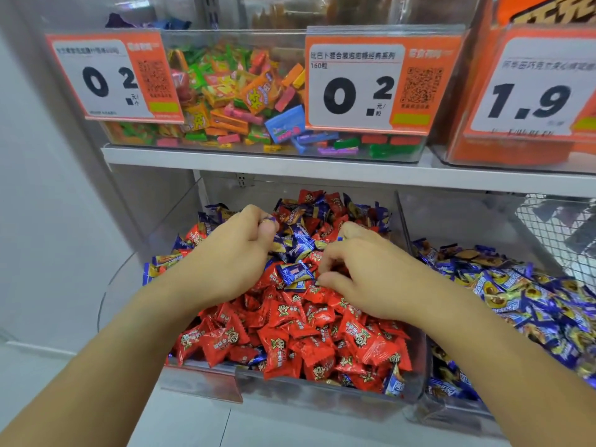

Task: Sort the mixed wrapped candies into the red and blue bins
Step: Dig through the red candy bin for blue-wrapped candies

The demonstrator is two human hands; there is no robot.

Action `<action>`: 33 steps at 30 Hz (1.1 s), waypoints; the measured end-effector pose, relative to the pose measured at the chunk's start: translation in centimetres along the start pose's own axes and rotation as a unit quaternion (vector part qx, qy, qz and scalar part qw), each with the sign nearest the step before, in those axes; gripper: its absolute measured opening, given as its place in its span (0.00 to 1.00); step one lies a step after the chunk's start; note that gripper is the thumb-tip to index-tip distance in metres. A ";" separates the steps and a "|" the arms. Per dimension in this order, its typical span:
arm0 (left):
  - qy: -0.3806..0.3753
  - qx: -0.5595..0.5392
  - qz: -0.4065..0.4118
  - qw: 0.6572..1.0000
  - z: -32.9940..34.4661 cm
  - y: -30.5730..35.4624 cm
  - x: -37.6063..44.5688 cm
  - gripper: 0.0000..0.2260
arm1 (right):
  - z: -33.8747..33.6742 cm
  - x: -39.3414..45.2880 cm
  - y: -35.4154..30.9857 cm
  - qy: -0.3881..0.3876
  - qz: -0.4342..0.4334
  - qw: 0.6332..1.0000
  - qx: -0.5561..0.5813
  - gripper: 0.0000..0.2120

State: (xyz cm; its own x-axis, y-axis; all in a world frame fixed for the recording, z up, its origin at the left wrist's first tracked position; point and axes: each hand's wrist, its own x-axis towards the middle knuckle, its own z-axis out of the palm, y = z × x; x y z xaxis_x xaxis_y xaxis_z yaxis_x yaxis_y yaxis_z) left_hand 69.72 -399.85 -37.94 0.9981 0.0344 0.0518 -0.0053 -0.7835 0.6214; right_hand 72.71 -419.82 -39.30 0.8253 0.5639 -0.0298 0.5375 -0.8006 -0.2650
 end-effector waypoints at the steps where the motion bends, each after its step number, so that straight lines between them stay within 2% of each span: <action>1: 0.000 -0.011 -0.008 1.000 -0.1 0.0 -0.1 0.14 | 0.0 0.1 0.0 0.004 0.000 1.000 0.004 0.07; 4: 0.005 -0.032 -0.015 0.999 -0.2 -0.1 -0.2 0.14 | -0.1 0.1 0.2 0.022 -0.010 1.000 0.004 0.08; 7: 0.019 -0.029 -0.008 0.999 -0.3 -0.3 -0.3 0.14 | -0.2 0.3 -0.2 0.125 -0.027 0.987 0.097 0.08; 9: 0.029 -0.017 -0.005 0.999 -0.4 -0.5 0.0 0.14 | 0.0 0.8 -1.1 0.165 -0.037 0.977 0.132 0.07; 11: 0.036 -0.007 -0.010 0.999 -0.4 -0.6 0.2 0.14 | 0.5 1.4 -2.0 0.121 -0.043 0.985 0.117 0.10; 14: 0.038 -0.007 -0.017 0.999 -0.6 -0.7 -0.1 0.16 | 1.2 1.9 -2.5 -0.020 -0.044 0.998 0.027 0.22; 16: 0.042 0.011 -0.007 0.999 -1.0 -0.8 -0.4 0.18 | 1.2 1.8 -2.4 -0.043 -0.044 0.998 0.011 0.22; 20: 0.048 0.033 -0.018 0.998 -1.7 -1.3 -0.4 0.16 | 1.1 1.7 -2.5 -0.003 -0.055 0.998 0.021 0.13; 25: -0.004 0.069 -0.018 0.997 -1.6 -1.7 -0.4 0.15 | 0.3 0.9 -1.4 0.095 -0.041 0.983 0.149 0.05; 28: -0.062 0.120 0.010 0.991 -0.8 -1.8 -0.1 0.18 | 0.6 0.8 -1.2 0.136 -0.031 0.973 0.182 0.04; 33: -0.112 0.184 0.036 0.976 -0.7 -2.0 0.0 0.22 | 1.4 0.8 -1.3 0.123 -0.029 0.974 0.186 0.07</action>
State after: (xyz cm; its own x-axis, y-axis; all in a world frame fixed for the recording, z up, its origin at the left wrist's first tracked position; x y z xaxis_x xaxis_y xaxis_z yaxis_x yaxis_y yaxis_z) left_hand 69.72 -397.87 -38.64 0.9847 -0.1327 -0.1130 -0.0939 -0.9502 0.2972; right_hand 72.43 -417.99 -40.37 0.8365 0.5039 0.2151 0.5222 -0.6145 -0.5913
